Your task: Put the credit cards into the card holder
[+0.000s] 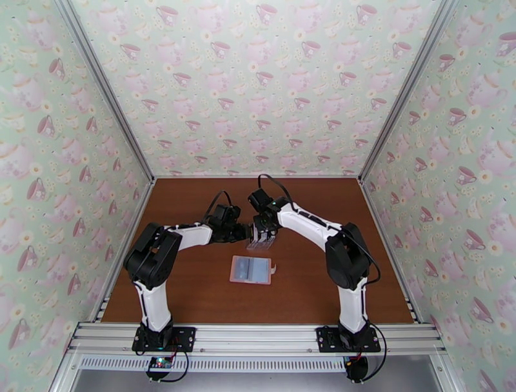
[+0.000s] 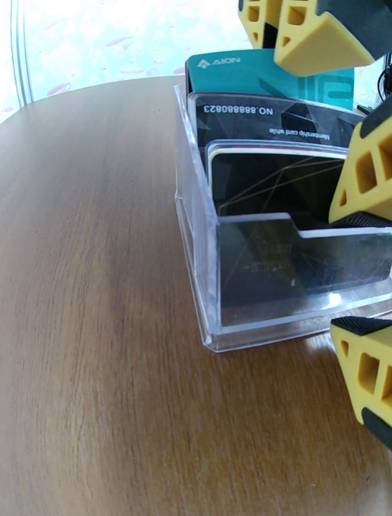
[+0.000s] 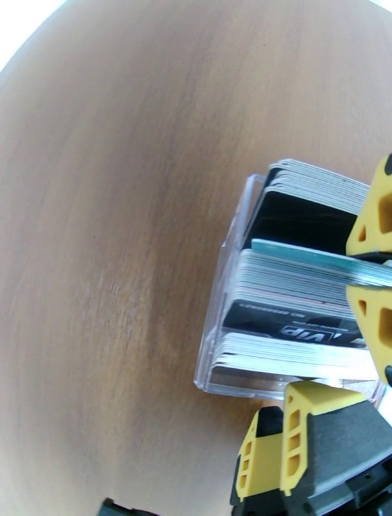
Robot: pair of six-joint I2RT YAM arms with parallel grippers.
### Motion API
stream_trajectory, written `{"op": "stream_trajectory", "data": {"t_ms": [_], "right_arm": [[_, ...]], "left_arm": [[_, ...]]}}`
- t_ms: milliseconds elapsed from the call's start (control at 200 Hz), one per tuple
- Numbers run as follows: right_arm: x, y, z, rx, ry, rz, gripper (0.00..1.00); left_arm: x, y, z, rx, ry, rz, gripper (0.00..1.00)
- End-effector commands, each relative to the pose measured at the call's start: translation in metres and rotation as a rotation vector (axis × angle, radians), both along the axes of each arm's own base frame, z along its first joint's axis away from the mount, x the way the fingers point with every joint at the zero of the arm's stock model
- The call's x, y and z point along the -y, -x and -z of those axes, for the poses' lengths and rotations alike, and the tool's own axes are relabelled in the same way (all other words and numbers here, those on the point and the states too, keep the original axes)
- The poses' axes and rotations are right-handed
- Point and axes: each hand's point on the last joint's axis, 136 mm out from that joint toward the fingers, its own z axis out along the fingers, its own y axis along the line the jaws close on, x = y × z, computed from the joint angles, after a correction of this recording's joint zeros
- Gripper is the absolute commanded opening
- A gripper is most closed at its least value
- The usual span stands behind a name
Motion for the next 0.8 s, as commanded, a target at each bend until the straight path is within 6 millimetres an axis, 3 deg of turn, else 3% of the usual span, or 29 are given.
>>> {"op": "stream_trajectory", "data": {"t_ms": [0,235,476,796], "right_arm": [[-0.003,0.002,0.005,-0.034,0.009,-0.028,0.17],[-0.001,0.006,0.007,-0.05,0.011,-0.032,0.18],[-0.001,0.006,0.005,-0.046,0.01,-0.028,0.1],[0.003,0.009,-0.015,-0.014,-0.015,-0.008,0.03]], "left_arm": [[-0.005,0.003,0.014,-0.055,-0.023,-0.004,0.43],[-0.004,0.004,0.014,-0.055,-0.022,-0.002,0.43],[-0.003,0.003,0.014,-0.055,-0.019,-0.002,0.42],[-0.004,0.003,0.013,-0.054,-0.014,-0.002,0.42]]}}
